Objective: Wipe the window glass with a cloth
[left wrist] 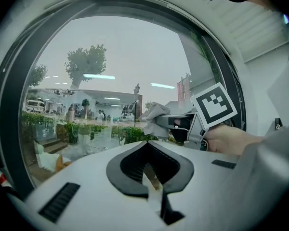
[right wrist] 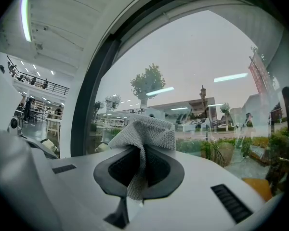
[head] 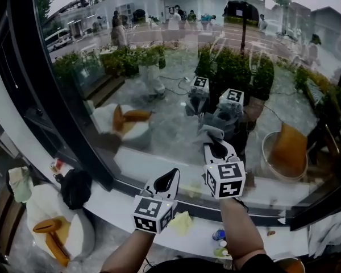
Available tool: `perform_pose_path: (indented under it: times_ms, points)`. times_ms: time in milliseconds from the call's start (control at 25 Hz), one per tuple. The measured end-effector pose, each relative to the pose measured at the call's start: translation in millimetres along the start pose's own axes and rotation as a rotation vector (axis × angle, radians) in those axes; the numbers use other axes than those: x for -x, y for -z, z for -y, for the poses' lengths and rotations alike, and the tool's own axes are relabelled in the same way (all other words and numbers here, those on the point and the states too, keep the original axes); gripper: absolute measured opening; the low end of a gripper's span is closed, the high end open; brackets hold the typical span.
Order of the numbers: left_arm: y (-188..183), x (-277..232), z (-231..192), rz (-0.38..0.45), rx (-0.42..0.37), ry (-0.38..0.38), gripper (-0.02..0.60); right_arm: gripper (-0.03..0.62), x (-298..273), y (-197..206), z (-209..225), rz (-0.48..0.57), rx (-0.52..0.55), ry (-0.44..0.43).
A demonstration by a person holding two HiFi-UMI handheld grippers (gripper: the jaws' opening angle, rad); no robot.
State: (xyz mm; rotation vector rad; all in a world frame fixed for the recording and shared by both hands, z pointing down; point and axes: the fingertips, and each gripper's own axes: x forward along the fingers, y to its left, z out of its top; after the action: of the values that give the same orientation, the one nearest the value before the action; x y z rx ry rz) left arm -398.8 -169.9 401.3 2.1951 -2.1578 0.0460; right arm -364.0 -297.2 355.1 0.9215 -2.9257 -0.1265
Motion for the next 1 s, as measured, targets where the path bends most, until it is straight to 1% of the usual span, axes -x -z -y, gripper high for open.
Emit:
perform_pose_path:
  times_ms: [120,360,440,600,680,1000]
  points:
    - [3,0,-4,0.004,-0.001,0.007,0.008,0.038,-1,-1,-1,0.0,0.001,0.004]
    - [3,4,-12,0.001,0.027,0.02,0.008,0.038,-6,-1,-9,-0.005,0.0,0.013]
    - [5,4,-10,-0.008,0.037,0.024,0.008,0.038,-6,0,-9,-0.008,0.002,0.015]
    - [4,4,-7,0.004,0.029,0.032,0.008,0.038,-5,2,-8,-0.015,0.005,0.014]
    - [4,6,-4,0.0,0.037,0.038,0.008,0.038,-2,1,-9,-0.019,0.004,0.01]
    - [-8,7,5,0.026,0.026,0.07,0.008,0.038,17,-22,-28,0.004,0.041,0.0]
